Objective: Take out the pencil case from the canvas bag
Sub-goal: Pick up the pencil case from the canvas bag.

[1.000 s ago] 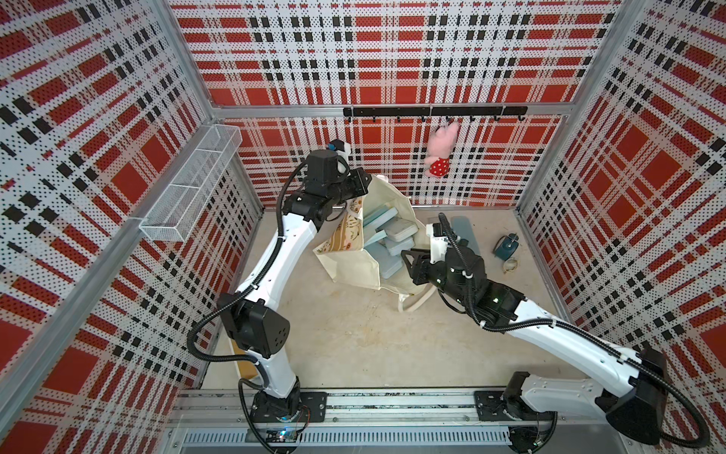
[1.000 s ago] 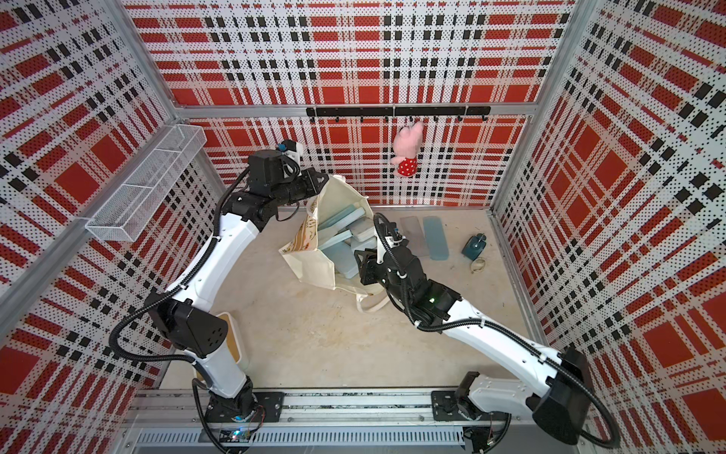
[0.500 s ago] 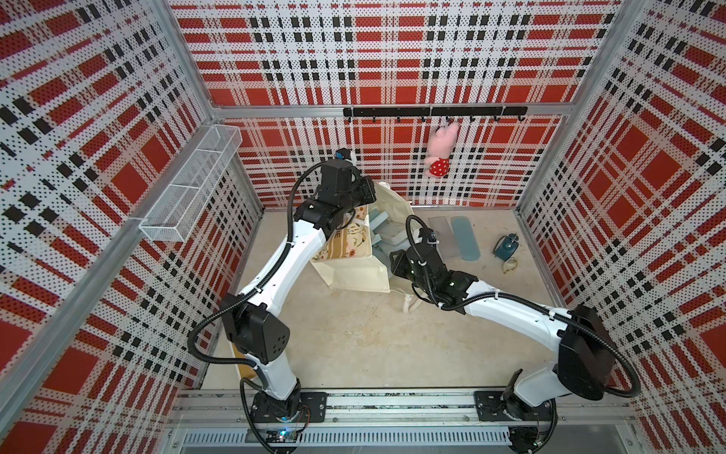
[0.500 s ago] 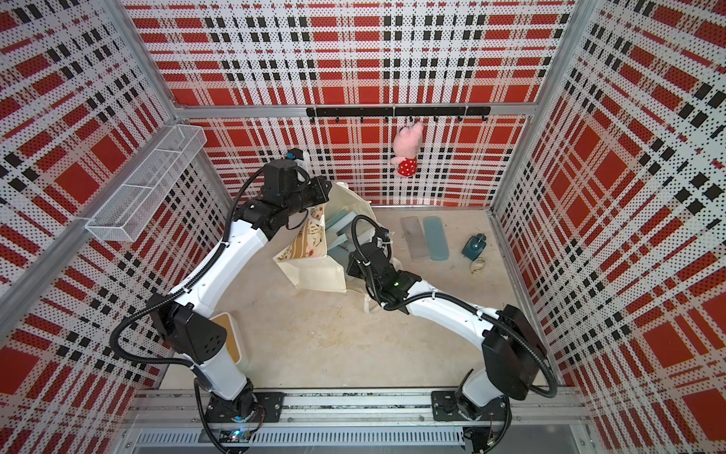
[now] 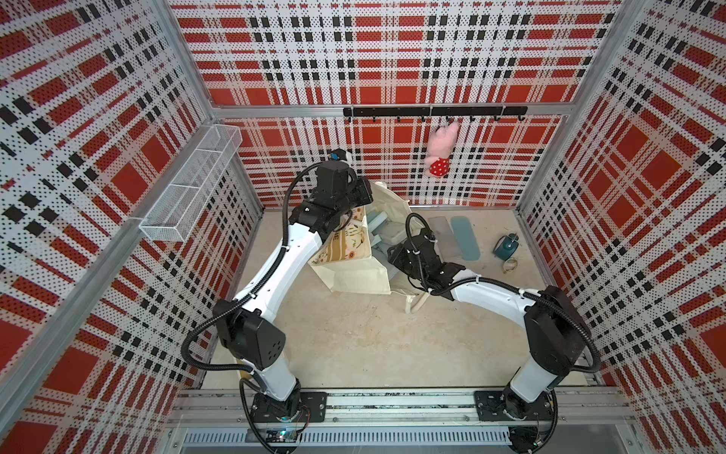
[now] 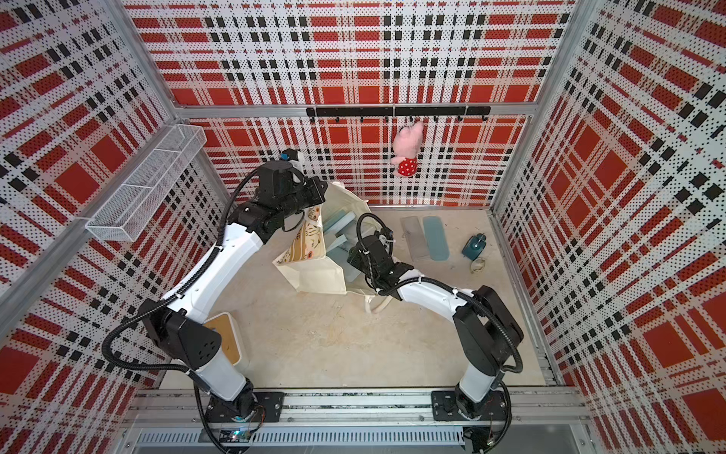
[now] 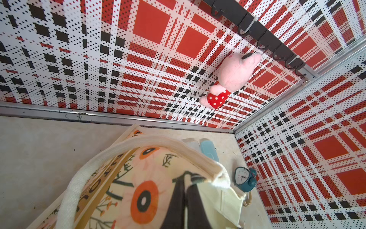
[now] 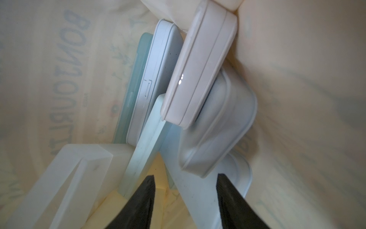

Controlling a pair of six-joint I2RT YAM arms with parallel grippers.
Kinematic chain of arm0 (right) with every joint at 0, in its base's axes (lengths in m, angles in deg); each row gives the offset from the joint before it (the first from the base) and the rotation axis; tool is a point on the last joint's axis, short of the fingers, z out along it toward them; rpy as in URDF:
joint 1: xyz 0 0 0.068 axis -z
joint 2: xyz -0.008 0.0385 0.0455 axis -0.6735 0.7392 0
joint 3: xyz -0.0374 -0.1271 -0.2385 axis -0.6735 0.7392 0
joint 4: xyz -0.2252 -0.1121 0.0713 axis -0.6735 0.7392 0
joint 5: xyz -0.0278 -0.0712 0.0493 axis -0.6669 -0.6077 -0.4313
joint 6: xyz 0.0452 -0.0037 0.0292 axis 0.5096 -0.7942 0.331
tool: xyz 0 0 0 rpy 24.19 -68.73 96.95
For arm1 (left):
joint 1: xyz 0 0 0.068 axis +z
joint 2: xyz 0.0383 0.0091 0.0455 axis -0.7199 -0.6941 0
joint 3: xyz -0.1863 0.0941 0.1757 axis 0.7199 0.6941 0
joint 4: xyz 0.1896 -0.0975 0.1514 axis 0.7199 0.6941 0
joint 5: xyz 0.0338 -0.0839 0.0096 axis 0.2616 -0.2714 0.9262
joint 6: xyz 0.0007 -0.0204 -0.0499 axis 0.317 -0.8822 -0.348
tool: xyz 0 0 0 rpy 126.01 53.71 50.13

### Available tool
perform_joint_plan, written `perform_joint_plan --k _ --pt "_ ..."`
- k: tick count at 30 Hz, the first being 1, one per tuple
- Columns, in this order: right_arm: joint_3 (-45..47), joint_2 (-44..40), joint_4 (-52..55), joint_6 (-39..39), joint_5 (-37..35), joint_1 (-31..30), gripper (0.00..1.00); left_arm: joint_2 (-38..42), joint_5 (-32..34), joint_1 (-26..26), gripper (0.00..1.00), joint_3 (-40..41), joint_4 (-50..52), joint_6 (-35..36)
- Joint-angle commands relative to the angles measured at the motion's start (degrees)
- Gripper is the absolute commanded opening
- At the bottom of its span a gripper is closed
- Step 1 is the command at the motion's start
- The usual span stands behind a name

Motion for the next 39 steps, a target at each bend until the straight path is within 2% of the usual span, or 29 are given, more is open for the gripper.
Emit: perform_joint_plan --k 1,10,13,19,23,29,39 --pt "-1.4 1.4 -1.1 2.8 0.5 0.5 0.56 6.1 0.0 -0.3 0.0 -1.7 -13.9 -0.4" --pt "-4.9 4.4 4.5 4.1 -1.0 1.4 0.58 6.7 0.0 -0.3 0.0 -1.5 -13.8 -0.3" --pt "-5.1 4.2 5.9 4.1 -3.8 1.4 0.61 6.8 0.1 -0.3 0.0 -1.5 -13.8 -0.2" --pt "-4.9 5.3 5.0 3.8 -4.0 2.1 0.61 6.9 -0.2 -0.3 0.0 -1.7 -13.8 -0.4" --pt "-5.5 7.1 0.9 2.1 -2.1 2.9 0.58 6.8 -0.4 -0.4 0.0 -1.8 -13.7 -0.4" --pt "-8.2 9.6 2.1 1.2 -1.7 3.5 0.51 6.8 -0.6 -0.4 0.0 -1.5 -13.8 -0.4" --pt "-6.1 7.0 2.2 1.3 -1.8 3.7 0.35 6.9 0.4 -0.2 0.0 -1.3 -13.7 0.1"
